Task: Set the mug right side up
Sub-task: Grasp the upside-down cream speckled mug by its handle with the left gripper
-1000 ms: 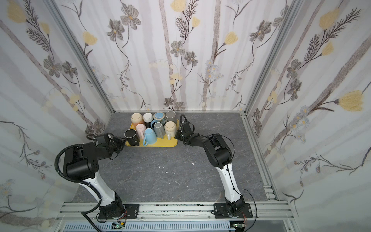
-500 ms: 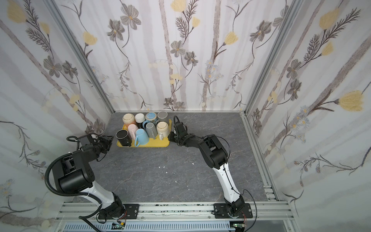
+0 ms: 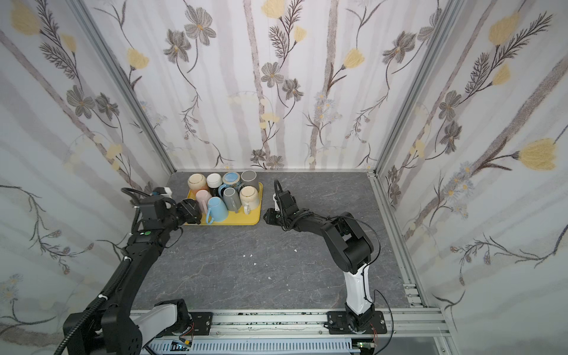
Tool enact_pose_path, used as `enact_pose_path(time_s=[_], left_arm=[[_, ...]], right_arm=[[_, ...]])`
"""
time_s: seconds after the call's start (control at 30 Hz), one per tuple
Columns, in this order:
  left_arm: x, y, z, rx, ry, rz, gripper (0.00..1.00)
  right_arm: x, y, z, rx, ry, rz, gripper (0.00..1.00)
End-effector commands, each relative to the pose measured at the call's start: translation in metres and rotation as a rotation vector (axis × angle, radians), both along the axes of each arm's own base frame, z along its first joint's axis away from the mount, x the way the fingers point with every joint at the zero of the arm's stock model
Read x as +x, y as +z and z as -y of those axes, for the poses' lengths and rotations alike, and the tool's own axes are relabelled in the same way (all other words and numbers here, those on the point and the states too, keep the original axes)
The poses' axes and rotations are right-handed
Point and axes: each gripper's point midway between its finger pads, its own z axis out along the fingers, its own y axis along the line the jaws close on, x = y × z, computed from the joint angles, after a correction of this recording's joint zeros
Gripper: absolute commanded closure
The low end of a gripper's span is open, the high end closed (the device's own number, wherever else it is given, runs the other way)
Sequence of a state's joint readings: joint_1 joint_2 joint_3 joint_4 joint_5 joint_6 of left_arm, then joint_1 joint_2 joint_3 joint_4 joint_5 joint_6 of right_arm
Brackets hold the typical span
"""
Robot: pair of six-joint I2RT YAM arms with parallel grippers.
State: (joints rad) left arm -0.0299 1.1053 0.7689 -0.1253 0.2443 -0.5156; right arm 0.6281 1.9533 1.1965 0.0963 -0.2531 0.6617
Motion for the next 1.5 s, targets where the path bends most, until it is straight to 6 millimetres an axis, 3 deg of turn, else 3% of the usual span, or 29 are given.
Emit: enact_pose_path(time_s=[0.0,0.13,0.4,0.6,0.97,1.23,1.4,1.47], left_arm=[[-0.006,-0.025,0.031,0.099,-0.02,-0.057,0.52],[0.002,-0.056,0.081,0.152,-0.125,-0.124,0.52],[0.047,-0.093,0.131,0.186,-0.19,-0.18,0.53],[0.08,-0.113,0.136,0.282,-0.144,-0.216,0.61],[0.115,-0.136,0.141,0.357,-0.129,-0.218,0.56],[0.119,-0.154,0.137,0.391,-0.105,-0.246,0.77],[0.121,-0.147,0.138,0.384,-0.109,-0.222,0.96],[0.117,-0.142,0.138,0.376,-0.115,-0.212,1.0]], right_arm=[[-0.006,0.013,0.009,0.028,-0.028,0.042,0.61],[-0.025,0.018,0.026,0.023,-0.052,0.056,0.61],[-0.05,0.03,0.059,-0.011,-0.106,0.099,0.61],[-0.056,0.041,0.072,-0.006,-0.139,0.138,0.6],[-0.055,0.032,0.07,-0.003,-0.131,0.125,0.6],[-0.058,0.027,0.07,0.01,-0.141,0.109,0.6],[-0.059,0.03,0.071,0.009,-0.147,0.111,0.6],[-0.066,0.021,0.077,0.002,-0.153,0.094,0.6]])
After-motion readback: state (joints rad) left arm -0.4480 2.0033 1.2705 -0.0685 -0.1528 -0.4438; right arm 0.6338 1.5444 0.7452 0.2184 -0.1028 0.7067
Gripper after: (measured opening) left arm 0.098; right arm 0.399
